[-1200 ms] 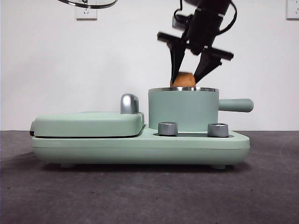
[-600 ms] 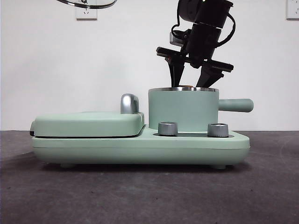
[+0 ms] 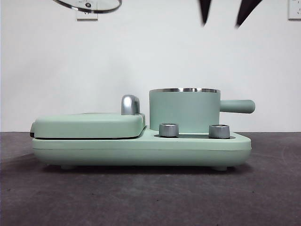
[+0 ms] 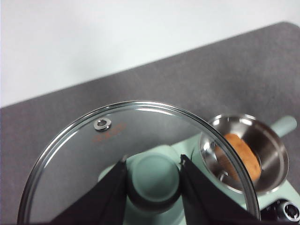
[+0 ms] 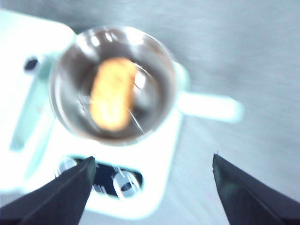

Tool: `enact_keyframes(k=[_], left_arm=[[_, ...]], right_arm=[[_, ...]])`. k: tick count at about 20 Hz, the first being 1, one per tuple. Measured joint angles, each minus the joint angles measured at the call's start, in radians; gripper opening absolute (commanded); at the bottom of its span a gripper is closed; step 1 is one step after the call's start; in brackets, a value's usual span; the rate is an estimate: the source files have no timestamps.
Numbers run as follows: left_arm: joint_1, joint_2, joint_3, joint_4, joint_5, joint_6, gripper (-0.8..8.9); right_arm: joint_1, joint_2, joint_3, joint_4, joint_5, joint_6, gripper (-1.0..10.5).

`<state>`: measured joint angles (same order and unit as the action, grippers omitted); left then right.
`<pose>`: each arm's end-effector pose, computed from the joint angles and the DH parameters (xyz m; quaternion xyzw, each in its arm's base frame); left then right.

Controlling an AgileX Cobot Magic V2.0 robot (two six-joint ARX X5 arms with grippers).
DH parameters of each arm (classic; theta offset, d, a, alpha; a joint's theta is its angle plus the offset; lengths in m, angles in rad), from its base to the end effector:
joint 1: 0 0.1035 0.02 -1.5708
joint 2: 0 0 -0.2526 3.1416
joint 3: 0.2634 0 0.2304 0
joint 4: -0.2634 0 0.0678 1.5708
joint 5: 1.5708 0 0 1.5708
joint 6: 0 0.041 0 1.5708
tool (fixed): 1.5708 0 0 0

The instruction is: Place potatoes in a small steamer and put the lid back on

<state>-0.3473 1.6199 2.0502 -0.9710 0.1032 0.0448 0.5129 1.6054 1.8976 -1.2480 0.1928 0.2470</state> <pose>0.2831 -0.1070 0.4472 0.0535 0.2602 -0.2211 0.9384 0.2538 0.1339 0.3892 -0.0497 0.4457 0.0873 0.8895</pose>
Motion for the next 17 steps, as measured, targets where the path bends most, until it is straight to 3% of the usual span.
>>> enact_keyframes(k=[2, 7, 17], left_arm=[[-0.012, 0.002, -0.011, -0.002, 0.0, 0.0, 0.06], [-0.069, 0.033, -0.011, 0.011, 0.0, 0.0, 0.06], [-0.255, 0.198, -0.011, 0.151, 0.0, 0.001, 0.06]], right_arm=[[0.029, -0.097, 0.0, -0.086, 0.044, -0.03, 3.9], [0.1, -0.377, -0.077, -0.094, 0.061, -0.059, 3.9], [0.16, -0.944, -0.538, -0.088, 0.0, -0.039, 3.9]])
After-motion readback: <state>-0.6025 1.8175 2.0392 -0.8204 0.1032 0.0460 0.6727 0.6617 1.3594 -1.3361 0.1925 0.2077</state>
